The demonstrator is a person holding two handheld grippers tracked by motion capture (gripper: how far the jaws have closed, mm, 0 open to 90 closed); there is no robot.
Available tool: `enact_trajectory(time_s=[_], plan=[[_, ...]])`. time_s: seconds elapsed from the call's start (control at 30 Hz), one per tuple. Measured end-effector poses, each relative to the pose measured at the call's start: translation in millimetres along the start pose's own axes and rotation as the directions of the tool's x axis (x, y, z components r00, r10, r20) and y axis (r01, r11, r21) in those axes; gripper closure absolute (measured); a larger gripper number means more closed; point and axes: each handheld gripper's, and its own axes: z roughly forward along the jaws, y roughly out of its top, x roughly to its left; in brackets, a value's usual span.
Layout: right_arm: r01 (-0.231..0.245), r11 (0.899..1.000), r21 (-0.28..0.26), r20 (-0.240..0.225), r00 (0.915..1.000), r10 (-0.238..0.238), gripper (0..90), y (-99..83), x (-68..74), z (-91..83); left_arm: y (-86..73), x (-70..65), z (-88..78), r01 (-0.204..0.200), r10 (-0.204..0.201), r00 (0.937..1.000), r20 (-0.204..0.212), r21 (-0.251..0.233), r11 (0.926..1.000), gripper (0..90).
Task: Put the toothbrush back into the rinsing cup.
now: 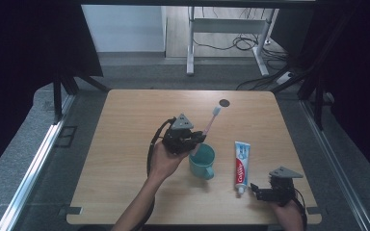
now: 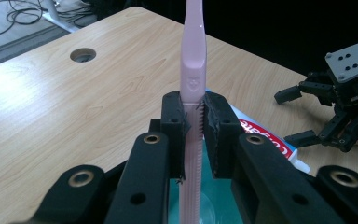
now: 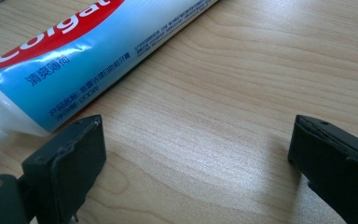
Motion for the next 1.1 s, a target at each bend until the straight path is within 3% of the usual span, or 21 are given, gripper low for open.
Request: enact_trajectory(time_s=[0.73,1.1], plan=[[0.002,1.0,-0.001,-0.002,1.0,-0.002,3.9,0.0,0.2,0.0,-17.9,-4.2,19.1,-0.01,0.01,1.0,-0.002,0.018,0.9998,79.5],[0.004,1.0,0.0,-0.003,1.0,-0.004,3.9,0.0,0.2,0.0,-30.4,-3.5,25.6,0.012,-0.012,0.9999,0.003,0.025,0.9996,79.4]])
